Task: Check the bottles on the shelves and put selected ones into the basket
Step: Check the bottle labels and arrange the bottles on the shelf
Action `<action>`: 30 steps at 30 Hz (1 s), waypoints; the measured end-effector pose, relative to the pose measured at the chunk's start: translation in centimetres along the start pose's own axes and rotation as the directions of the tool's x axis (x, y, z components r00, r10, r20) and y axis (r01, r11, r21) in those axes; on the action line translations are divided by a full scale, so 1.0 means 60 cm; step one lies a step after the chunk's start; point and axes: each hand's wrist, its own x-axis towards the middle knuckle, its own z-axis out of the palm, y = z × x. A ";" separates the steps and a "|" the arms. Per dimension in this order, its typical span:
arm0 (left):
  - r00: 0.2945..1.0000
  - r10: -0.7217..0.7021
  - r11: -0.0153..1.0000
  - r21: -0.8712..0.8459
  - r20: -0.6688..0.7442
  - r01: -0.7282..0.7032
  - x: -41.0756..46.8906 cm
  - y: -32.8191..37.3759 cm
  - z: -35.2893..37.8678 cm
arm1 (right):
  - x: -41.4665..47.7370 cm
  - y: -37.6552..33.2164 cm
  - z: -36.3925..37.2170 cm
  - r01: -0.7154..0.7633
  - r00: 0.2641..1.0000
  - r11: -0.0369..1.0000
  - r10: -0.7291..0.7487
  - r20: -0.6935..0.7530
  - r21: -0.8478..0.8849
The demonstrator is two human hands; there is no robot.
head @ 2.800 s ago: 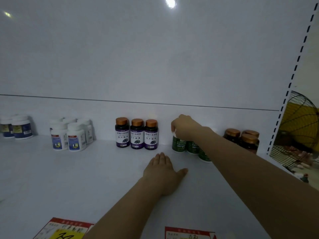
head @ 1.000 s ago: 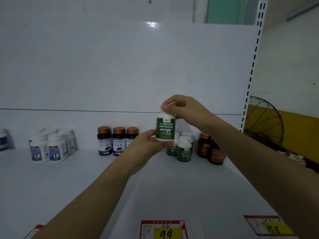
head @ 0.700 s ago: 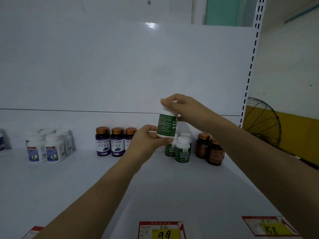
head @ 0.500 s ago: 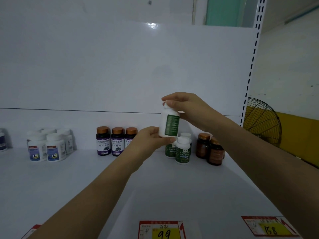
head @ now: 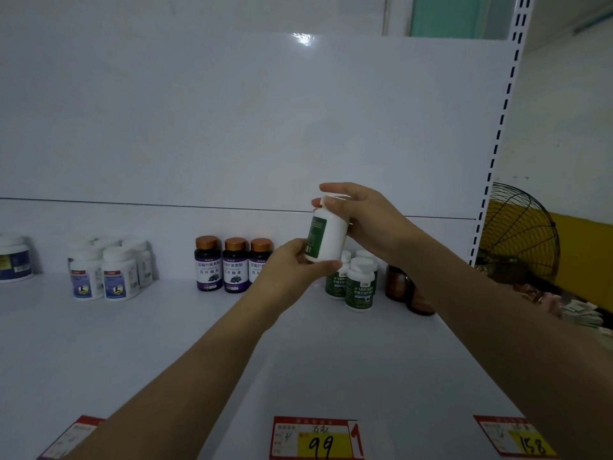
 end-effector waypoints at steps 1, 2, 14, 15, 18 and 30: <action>1.000 0.006 1.000 -0.006 -0.012 -0.006 0.000 -0.001 0.000 | 0.000 0.001 0.002 -0.005 1.000 0.999 0.005 0.014 0.033; 0.999 0.012 1.000 -0.019 -0.038 -0.012 -0.001 -0.003 0.002 | -0.001 0.001 0.006 -0.008 1.000 1.000 0.007 0.016 0.026; 0.986 -0.033 0.999 -0.033 0.162 0.039 0.003 0.002 -0.005 | -0.001 -0.003 -0.009 0.010 0.998 0.972 -0.025 0.062 0.236; 0.985 -0.030 0.998 -0.043 0.169 0.037 0.004 0.001 -0.006 | -0.001 -0.003 -0.008 0.011 0.996 0.960 -0.035 0.083 0.279; 0.989 -0.036 0.997 -0.060 0.144 0.045 0.005 -0.003 -0.003 | -0.002 0.003 -0.006 -0.008 0.993 0.952 -0.028 0.115 0.306; 0.998 -0.058 0.998 -0.012 0.016 0.059 0.032 -0.031 0.015 | 0.011 0.054 0.012 0.043 0.997 0.988 -0.033 -0.068 0.151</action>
